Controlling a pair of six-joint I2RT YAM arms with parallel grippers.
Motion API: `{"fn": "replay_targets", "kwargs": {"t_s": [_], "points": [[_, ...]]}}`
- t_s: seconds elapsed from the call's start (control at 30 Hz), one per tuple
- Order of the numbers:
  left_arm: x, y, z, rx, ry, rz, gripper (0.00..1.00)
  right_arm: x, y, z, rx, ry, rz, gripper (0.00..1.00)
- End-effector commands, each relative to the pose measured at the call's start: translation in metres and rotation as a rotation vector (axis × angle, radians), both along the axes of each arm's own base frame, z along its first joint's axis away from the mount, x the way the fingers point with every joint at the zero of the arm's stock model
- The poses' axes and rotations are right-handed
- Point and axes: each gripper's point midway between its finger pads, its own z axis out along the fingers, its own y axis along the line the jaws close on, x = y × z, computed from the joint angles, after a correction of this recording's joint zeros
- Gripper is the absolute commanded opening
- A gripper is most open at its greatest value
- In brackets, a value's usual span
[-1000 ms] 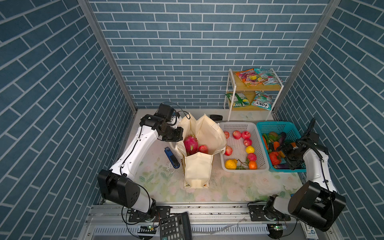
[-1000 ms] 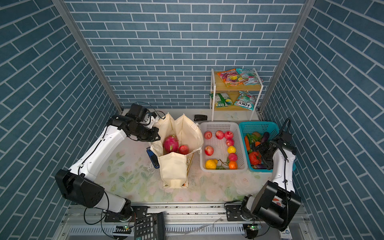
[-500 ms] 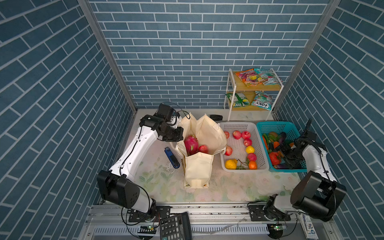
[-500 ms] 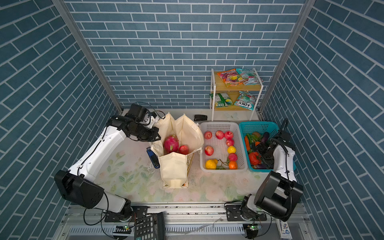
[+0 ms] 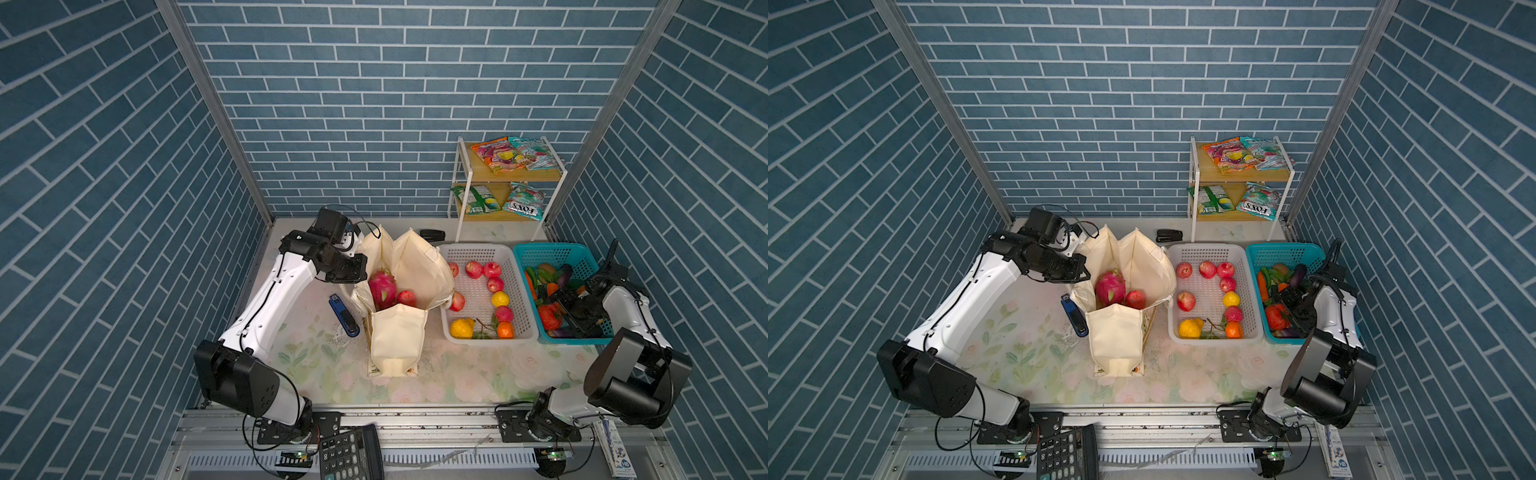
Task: Place the food into the grocery bag and tie it
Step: 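Lower the right gripper onto the red tomato and close on it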
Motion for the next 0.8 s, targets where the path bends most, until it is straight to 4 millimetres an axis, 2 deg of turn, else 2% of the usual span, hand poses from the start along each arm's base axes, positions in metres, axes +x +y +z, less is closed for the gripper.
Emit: {"fn": "replay_targets", "kwargs": {"t_s": [0.0,0.2,0.5,0.77], "points": [[-0.008,-0.004,-0.007,-0.003,0.035,-0.014,0.05,-0.005,0.005,-0.009,0.026,0.023,0.008,0.9],[-0.006,-0.004,-0.008,-0.006,0.036,-0.012,0.05,-0.004,0.005,-0.015,0.035,0.032,0.001,0.89],[-0.006,-0.005,-0.008,-0.008,0.036,-0.012,0.05,-0.003,0.003,-0.02,0.035,0.027,-0.027,0.84],[-0.005,-0.007,-0.006,-0.016,0.033,-0.017,0.05,0.003,0.002,-0.018,0.033,0.016,-0.038,0.87]]}}
